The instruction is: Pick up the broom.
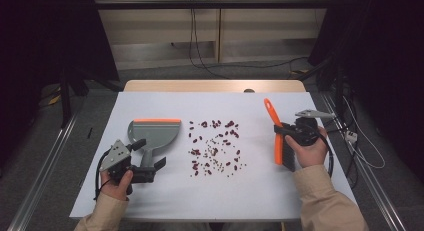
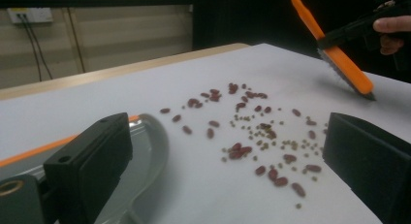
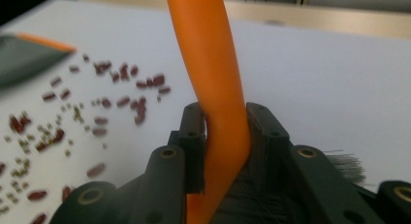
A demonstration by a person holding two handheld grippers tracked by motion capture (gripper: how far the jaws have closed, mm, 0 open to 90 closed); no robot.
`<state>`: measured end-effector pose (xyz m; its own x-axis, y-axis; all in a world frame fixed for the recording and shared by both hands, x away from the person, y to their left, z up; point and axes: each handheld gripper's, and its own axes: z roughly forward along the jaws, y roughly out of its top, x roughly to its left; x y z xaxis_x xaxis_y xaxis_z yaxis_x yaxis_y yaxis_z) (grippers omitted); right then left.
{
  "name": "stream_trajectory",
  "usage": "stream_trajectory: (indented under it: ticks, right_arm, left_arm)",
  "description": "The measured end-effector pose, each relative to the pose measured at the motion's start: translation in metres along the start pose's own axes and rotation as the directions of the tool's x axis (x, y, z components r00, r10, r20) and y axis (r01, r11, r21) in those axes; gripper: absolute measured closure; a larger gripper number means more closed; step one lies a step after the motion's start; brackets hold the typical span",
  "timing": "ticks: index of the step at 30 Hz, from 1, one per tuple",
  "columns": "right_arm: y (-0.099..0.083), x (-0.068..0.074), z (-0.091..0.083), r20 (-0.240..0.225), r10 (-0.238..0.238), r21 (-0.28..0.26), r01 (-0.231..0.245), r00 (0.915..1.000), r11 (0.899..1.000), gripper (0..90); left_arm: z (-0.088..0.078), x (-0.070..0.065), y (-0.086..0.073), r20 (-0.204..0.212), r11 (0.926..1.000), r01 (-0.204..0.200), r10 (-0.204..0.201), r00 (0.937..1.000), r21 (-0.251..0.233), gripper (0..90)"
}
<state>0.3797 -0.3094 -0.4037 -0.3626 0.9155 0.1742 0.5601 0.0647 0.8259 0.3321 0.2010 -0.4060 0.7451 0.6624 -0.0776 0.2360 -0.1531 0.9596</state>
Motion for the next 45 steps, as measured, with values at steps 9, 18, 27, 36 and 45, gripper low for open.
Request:
stream_trajectory:
  ticks: [9, 18, 27, 36, 45]
  right_arm:
    - [-0.006, -0.002, -0.025, -0.066, 0.034, -0.186, -0.046, 0.9972, 0.981, 71.1]
    - [0.000, 0.007, -0.031, -0.106, 0.027, -0.260, -0.054, 0.9939, 0.964, 71.1]
    - [0.018, 0.035, -0.024, -0.171, 0.005, -0.310, -0.058, 0.9853, 0.949, 71.1]
    - [0.031, 0.068, -0.003, -0.197, -0.017, -0.318, -0.048, 0.9803, 0.947, 71.1]
    - [0.038, 0.103, 0.017, -0.220, -0.066, -0.297, -0.002, 0.9732, 0.955, 71.1]
  left_arm:
    - [0.031, -0.039, 0.020, 0.089, 0.9990, -0.044, 0.043, 0.9951, 0.011, 3.6]
    - [0.066, -0.060, 0.027, 0.148, 0.9991, -0.043, 0.042, 0.9881, 0.007, 3.5]
    - [0.114, -0.078, 0.035, 0.244, 0.9990, -0.004, -0.007, 0.9697, 0.043, 6.6]
    - [0.149, -0.094, 0.035, 0.276, 0.9939, 0.008, -0.038, 0.9603, 0.110, 23.7]
    - [0.172, -0.092, 0.030, 0.221, 0.9885, 0.024, -0.057, 0.9736, 0.149, 47.4]
